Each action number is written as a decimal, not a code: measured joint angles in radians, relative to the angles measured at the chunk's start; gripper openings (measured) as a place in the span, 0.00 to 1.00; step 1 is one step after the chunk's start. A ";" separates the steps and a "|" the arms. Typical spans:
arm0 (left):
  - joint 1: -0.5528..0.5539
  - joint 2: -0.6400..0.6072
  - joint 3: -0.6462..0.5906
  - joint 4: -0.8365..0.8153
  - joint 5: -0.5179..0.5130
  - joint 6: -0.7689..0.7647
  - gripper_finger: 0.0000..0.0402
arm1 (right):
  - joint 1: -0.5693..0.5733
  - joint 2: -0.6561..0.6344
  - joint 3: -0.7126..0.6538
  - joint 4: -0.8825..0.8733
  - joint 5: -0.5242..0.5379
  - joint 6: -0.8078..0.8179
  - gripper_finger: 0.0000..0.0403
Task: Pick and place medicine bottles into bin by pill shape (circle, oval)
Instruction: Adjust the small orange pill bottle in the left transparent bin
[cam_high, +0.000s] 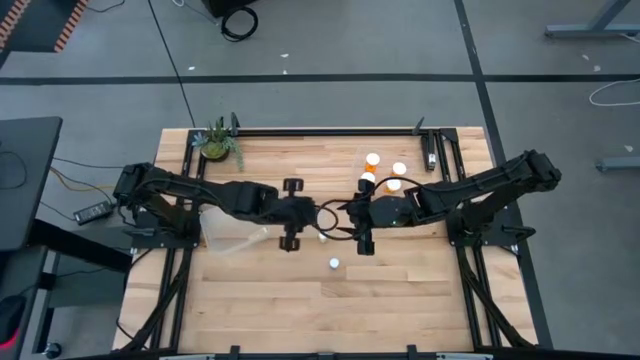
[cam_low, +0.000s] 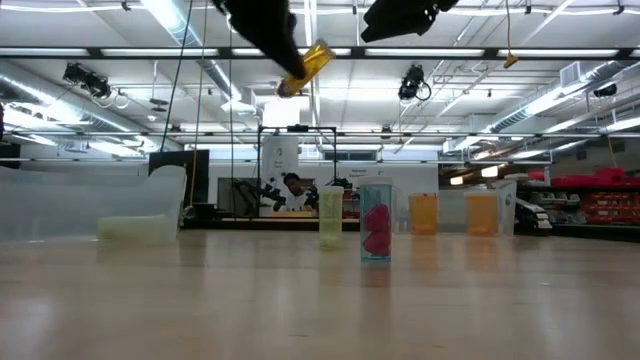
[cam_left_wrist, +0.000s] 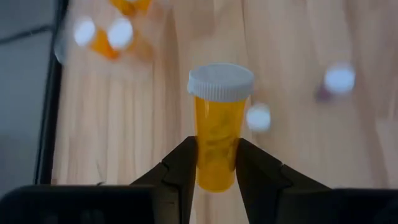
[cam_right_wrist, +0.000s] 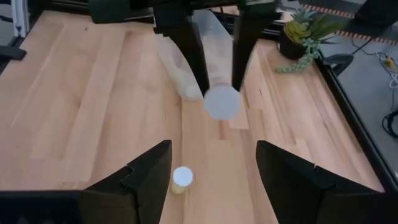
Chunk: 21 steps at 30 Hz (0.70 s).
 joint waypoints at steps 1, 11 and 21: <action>0.000 0.000 0.000 0.029 0.000 0.000 0.27 | 0.000 0.000 0.000 0.000 -0.001 -0.008 0.60; 0.001 0.000 0.000 0.153 0.000 -0.001 0.27 | -0.001 0.000 0.000 0.079 0.038 -0.126 0.65; 0.001 0.000 0.000 0.219 0.000 -0.027 0.27 | 0.022 -0.041 0.000 0.066 0.079 -0.124 0.76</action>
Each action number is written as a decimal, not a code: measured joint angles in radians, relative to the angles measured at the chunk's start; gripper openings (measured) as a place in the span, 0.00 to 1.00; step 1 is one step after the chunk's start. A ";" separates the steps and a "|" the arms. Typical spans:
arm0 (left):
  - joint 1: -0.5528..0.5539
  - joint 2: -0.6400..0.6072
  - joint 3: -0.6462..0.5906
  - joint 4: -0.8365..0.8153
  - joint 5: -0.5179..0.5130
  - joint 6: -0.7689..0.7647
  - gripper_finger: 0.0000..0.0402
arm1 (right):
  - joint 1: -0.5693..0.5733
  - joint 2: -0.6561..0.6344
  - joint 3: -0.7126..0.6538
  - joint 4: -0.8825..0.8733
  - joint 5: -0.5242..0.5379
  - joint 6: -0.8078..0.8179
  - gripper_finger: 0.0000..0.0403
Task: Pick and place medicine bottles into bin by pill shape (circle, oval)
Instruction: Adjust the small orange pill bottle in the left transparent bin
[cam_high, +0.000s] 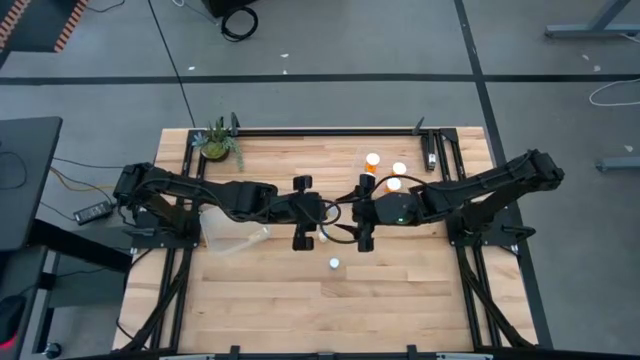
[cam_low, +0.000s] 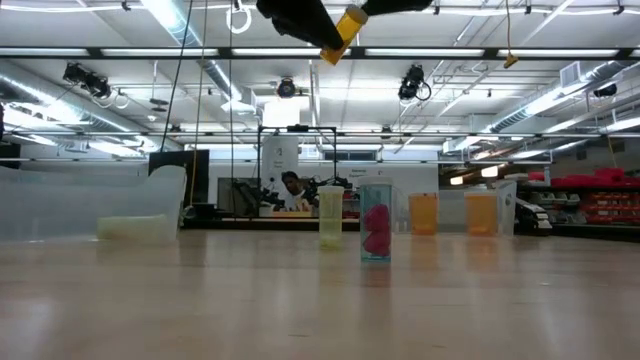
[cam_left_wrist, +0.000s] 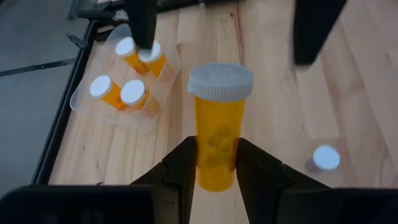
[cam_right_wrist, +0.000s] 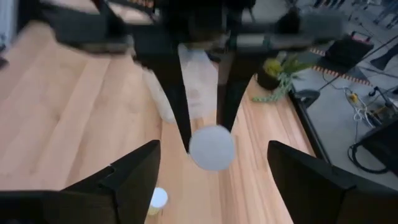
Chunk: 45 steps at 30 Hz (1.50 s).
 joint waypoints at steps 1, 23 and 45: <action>0.000 0.000 0.000 0.011 0.000 -0.001 0.27 | 0.012 -0.015 0.001 -0.008 0.014 0.005 0.76; -0.008 0.000 0.000 0.342 0.134 0.034 0.27 | 0.191 -0.177 -0.193 0.112 0.215 0.030 0.75; 0.006 0.001 -0.001 0.466 0.165 0.106 0.27 | 0.143 -0.287 -0.415 0.673 -0.001 -0.214 0.72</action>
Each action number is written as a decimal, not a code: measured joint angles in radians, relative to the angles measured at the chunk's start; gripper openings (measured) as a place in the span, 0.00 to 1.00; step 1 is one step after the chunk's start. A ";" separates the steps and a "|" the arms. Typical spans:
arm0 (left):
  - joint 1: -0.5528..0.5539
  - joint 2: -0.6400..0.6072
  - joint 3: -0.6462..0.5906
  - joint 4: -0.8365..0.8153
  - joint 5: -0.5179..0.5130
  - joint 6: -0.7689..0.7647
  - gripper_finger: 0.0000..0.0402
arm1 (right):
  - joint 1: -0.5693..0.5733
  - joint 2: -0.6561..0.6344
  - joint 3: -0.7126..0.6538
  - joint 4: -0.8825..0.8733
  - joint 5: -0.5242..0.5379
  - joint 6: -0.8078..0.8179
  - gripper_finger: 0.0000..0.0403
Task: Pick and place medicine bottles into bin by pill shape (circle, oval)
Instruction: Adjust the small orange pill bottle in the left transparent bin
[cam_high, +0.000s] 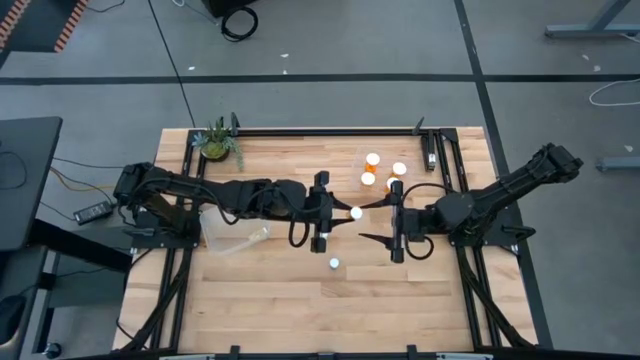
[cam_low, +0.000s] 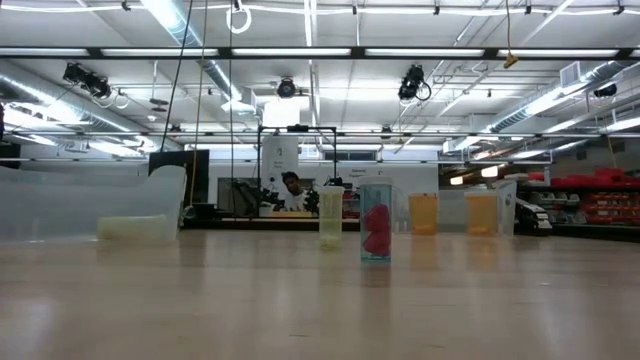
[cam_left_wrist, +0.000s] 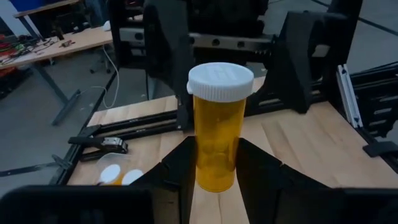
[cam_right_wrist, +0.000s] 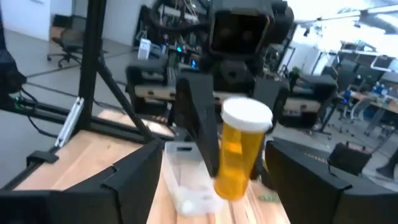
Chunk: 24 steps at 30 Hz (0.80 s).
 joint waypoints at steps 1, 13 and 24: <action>0.000 0.000 0.000 0.000 0.000 0.000 0.27 | -0.002 0.000 0.000 0.009 -0.004 -0.001 0.71; 0.000 0.000 0.000 0.002 0.000 0.000 0.30 | -0.093 0.000 0.000 0.038 -0.078 0.090 0.69; 0.002 0.000 0.000 0.002 -0.002 -0.014 0.30 | -0.141 0.000 0.000 0.036 -0.186 0.095 0.63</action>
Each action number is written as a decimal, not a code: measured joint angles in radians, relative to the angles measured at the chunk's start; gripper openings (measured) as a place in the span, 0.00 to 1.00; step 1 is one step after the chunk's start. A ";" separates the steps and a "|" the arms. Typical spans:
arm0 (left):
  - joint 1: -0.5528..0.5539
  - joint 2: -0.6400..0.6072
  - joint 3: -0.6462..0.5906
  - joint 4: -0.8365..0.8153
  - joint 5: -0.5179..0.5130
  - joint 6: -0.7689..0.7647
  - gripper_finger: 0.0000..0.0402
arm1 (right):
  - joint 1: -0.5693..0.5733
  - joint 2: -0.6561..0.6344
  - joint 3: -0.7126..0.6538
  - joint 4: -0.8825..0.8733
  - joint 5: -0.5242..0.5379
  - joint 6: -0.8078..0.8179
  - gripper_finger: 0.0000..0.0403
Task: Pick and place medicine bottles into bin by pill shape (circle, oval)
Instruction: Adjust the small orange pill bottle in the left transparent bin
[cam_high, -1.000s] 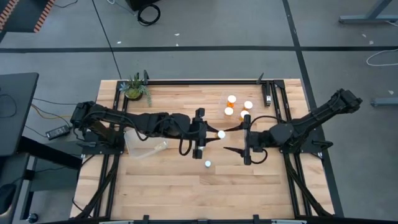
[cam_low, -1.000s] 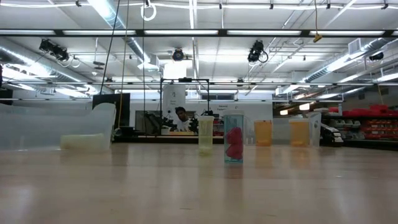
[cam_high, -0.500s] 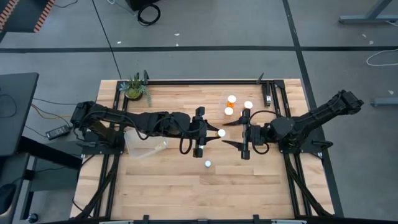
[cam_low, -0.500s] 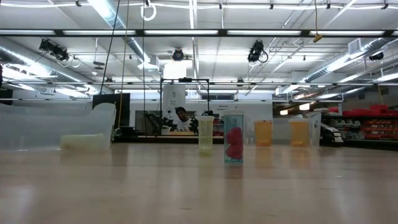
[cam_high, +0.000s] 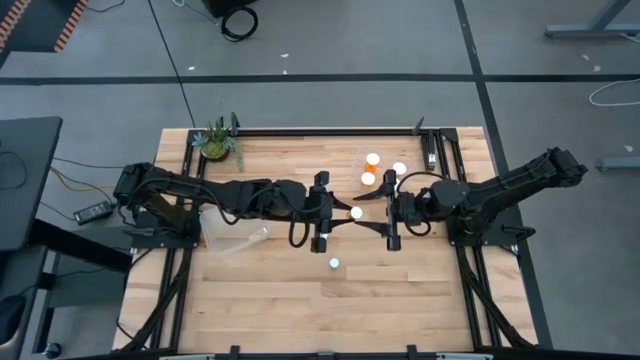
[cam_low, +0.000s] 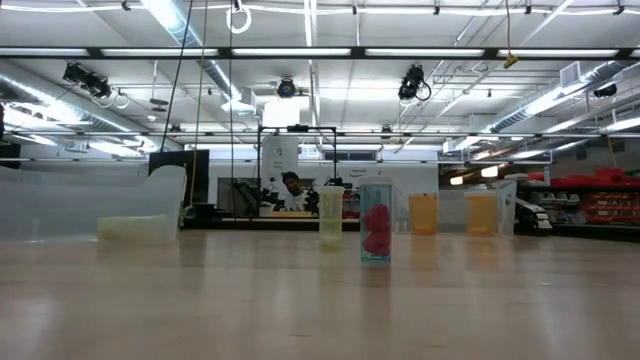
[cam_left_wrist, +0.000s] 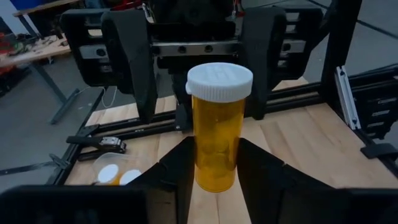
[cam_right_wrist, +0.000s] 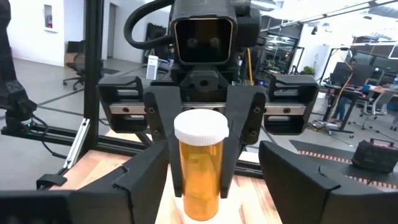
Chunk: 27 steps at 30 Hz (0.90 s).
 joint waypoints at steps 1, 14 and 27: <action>0.002 0.000 0.000 0.000 -0.003 -0.013 0.30 | 0.000 0.000 0.000 0.000 0.000 -0.002 0.62; 0.021 0.000 0.000 0.000 -0.008 -0.040 0.31 | -0.035 0.000 0.000 0.000 -0.020 -0.001 0.46; 0.021 0.000 0.000 0.000 -0.008 -0.040 0.31 | -0.045 0.000 0.000 0.000 -0.049 0.018 0.31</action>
